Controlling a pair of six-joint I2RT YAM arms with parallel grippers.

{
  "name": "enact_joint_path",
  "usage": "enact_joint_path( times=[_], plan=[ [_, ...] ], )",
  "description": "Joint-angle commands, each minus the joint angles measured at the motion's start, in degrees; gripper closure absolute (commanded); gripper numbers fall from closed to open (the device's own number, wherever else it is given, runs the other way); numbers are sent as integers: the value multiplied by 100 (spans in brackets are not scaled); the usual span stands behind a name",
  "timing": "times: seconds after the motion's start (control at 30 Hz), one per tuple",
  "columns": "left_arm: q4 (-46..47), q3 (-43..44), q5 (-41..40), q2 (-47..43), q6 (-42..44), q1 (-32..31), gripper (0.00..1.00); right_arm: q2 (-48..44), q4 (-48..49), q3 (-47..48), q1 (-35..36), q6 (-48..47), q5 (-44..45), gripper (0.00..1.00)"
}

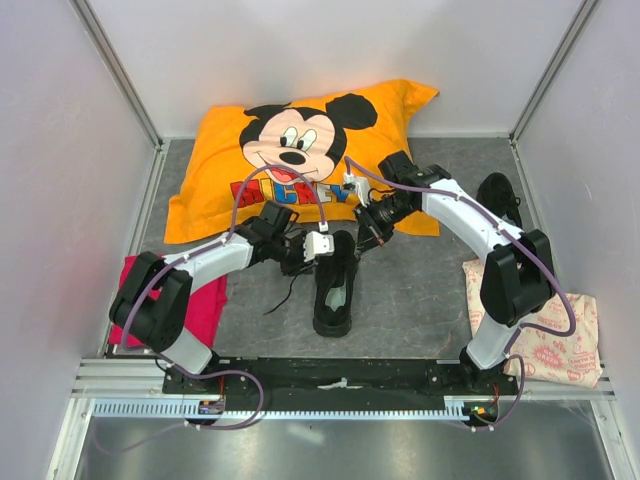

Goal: Tie the shoes

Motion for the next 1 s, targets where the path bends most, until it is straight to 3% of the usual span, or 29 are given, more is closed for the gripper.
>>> enact_joint_path(
  times=[0.0, 0.07, 0.13, 0.43, 0.63, 0.97],
  plan=[
    [-294, 220, 42, -54, 351, 11, 75, -128, -149, 294, -9, -251, 162, 100],
    [-410, 80, 33, -247, 404, 55, 93, -154, -175, 303, -9, -295, 249, 100],
    [-533, -35, -10, -423, 413, 143, 99, -163, -219, 303, -35, -357, 311, 100],
    [-920, -685, -89, -1626, 475, 591, 99, -357, -641, 399, -466, -901, 960, 100],
    [-1104, -923, -204, -1891, 440, 740, 98, -497, -782, 268, -501, -1569, 1708, 100],
    [-1403, -1125, -169, -2261, 598, 890, 98, -787, 227, -242, -510, -1412, 2842, 100]
  ],
)
